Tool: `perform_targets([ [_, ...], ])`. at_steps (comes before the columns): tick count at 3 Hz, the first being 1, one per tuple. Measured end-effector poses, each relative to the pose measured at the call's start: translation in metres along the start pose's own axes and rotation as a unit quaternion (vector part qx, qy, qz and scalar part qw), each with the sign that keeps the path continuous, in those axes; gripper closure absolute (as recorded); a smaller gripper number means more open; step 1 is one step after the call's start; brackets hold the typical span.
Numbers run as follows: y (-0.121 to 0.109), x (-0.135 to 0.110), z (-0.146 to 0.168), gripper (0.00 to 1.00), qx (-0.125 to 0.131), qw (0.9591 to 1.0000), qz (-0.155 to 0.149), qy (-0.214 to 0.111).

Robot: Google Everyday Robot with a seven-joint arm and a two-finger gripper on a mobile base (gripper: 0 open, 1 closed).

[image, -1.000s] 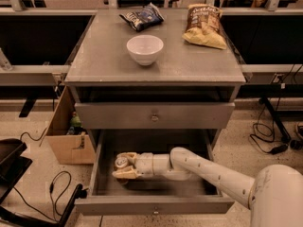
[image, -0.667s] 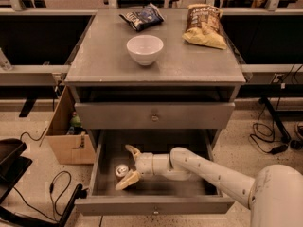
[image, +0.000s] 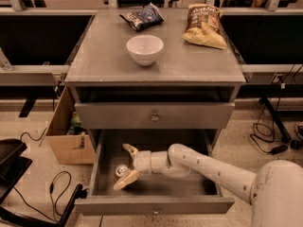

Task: Place orange can into middle drawer

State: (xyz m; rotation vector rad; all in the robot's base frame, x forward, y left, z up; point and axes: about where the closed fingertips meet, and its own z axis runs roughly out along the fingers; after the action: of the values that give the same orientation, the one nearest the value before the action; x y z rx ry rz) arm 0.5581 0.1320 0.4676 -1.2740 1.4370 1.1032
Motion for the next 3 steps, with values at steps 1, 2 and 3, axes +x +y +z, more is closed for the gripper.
perform_targets([
  [1, 0.02, -0.033, -0.011, 0.0, -0.006, 0.9994, -0.008, 0.034],
  [2, 0.06, -0.073, -0.034, 0.0, -0.042, 0.9956, -0.014, 0.083],
  [3, 0.107, -0.096, -0.055, 0.0, -0.096, 0.9837, 0.0, 0.152],
])
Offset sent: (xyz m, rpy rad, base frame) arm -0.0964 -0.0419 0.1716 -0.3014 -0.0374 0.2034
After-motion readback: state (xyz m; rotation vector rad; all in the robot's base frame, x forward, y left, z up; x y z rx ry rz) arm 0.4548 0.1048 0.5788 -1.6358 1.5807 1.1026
